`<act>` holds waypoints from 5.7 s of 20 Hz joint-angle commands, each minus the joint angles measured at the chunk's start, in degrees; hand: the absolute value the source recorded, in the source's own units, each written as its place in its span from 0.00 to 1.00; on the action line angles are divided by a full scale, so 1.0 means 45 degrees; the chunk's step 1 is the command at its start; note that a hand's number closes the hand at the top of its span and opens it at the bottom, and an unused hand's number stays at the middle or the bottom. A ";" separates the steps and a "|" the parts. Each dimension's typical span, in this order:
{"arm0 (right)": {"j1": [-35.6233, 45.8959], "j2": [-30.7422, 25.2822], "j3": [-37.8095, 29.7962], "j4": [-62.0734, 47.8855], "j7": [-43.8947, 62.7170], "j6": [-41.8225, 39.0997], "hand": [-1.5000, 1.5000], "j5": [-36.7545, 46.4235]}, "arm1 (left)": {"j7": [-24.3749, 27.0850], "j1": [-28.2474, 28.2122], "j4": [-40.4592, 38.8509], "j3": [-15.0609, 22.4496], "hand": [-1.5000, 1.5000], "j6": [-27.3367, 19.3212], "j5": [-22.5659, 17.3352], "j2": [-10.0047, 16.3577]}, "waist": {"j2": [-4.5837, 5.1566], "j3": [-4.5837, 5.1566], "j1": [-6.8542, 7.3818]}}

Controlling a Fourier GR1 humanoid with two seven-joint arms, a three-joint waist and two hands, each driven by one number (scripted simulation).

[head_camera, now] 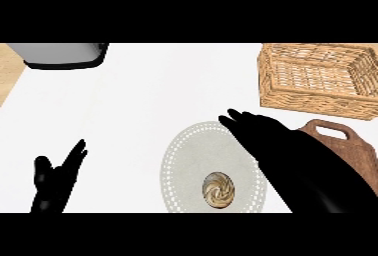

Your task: Pick the cupcake from the placemat and place it in the basket

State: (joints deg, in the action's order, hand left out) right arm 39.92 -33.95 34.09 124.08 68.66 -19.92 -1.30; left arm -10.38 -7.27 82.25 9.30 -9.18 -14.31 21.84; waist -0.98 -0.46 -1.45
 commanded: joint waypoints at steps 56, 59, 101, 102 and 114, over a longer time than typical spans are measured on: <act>-0.5441 0.4251 0.2365 -0.7082 -0.4145 0.1493 0.00 0.9127 | -0.0430 -0.0078 -0.0825 -0.1041 0.50 0.1079 0.1093 -0.1197 | 0.0230 0.0101 0.0360; -0.5365 0.4867 0.2288 -0.6691 -0.3391 0.0889 0.00 0.9370 | -0.0621 -0.0085 -0.0578 -0.0790 0.50 0.1059 0.1319 -0.1481 | 0.0215 0.0103 0.0342; -0.0161 0.6914 -0.4376 -0.3903 -0.2060 0.5859 1.00 1.1751 | -0.1496 -0.0559 0.0312 -0.1404 0.50 0.1505 0.1748 -0.1694 | 0.0121 0.0102 0.0188; 0.0625 0.6579 -0.5321 -0.4808 -0.2330 0.5798 1.00 1.1597 | -0.1471 -0.0429 0.0483 -0.1389 0.50 0.1341 0.1831 -0.1827 | 0.0178 0.0103 0.0311; 0.3529 0.3771 -0.9488 -0.6434 -0.2240 0.3720 1.00 1.0190 | -0.0919 -0.0326 -0.0236 -0.1574 0.50 0.1689 0.2049 -0.1903 | 0.0231 0.0110 0.0390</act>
State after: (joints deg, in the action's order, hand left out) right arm 51.86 -13.00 -3.15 99.64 58.22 -0.45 46.96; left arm -14.87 -7.22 84.69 1.74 -2.32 -5.01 14.40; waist -0.36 -0.45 0.07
